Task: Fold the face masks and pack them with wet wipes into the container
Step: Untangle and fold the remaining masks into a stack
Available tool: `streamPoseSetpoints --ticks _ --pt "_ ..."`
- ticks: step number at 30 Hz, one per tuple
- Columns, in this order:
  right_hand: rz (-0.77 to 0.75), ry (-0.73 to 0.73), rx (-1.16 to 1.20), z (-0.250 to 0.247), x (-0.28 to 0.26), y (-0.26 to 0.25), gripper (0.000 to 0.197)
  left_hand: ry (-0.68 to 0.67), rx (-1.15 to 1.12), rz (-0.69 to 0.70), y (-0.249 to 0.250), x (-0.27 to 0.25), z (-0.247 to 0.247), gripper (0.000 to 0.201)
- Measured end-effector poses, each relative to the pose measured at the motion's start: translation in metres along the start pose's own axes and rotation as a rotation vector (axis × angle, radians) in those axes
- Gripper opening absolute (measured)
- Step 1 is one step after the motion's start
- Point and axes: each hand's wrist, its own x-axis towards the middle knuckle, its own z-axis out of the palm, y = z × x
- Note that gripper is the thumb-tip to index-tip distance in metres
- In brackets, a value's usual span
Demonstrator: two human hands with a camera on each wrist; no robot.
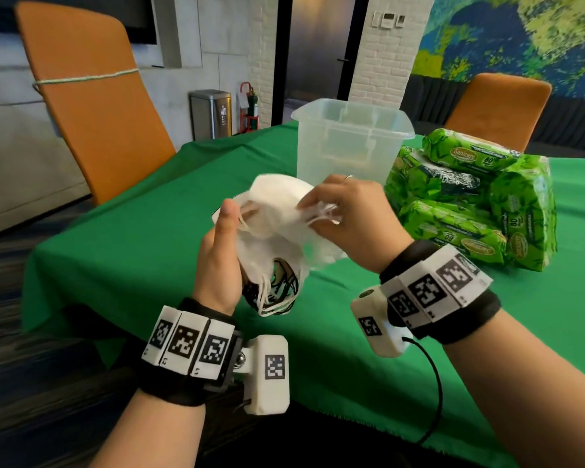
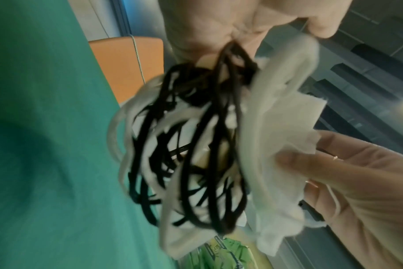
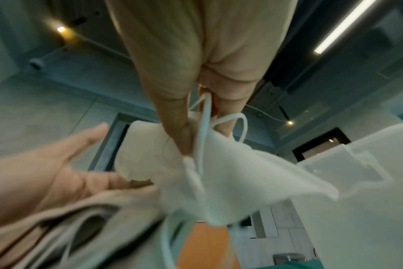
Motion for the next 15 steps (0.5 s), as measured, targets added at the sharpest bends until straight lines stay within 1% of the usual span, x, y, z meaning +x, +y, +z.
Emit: streamPoseSetpoints --ticks 1,2,3,5,6,9,13,14,15 --pt "-0.055 -0.032 0.001 0.004 -0.001 -0.001 0.026 -0.024 -0.030 -0.010 0.001 0.000 0.000 0.097" --pt "-0.099 -0.065 0.005 0.007 -0.002 -0.002 0.029 -0.026 -0.044 -0.015 0.004 0.000 0.001 0.091" --pt "-0.129 -0.100 0.009 0.009 -0.003 -0.002 0.031 -0.006 -0.044 -0.014 0.007 -0.002 0.003 0.075" --pt "-0.171 -0.158 0.008 0.011 -0.004 -0.004 0.033 0.022 -0.028 -0.030 0.006 -0.002 0.006 0.033" --pt "-0.190 -0.174 0.004 0.012 -0.005 -0.005 0.033 0.027 -0.004 -0.034 0.004 -0.002 0.007 0.023" --pt "-0.221 -0.182 0.011 0.016 -0.007 -0.004 0.033 0.058 0.056 -0.015 -0.002 -0.001 0.006 0.031" --pt "-0.181 -0.115 0.069 0.018 -0.010 0.000 0.022 0.067 0.113 0.013 -0.007 0.000 0.004 0.039" --pt "-0.159 -0.097 0.070 0.017 -0.011 0.002 0.028 0.072 0.121 0.022 -0.008 0.001 0.003 0.041" --pt "-0.128 -0.095 0.072 0.016 -0.012 0.005 0.037 0.079 0.126 0.031 -0.007 0.001 0.003 0.045"
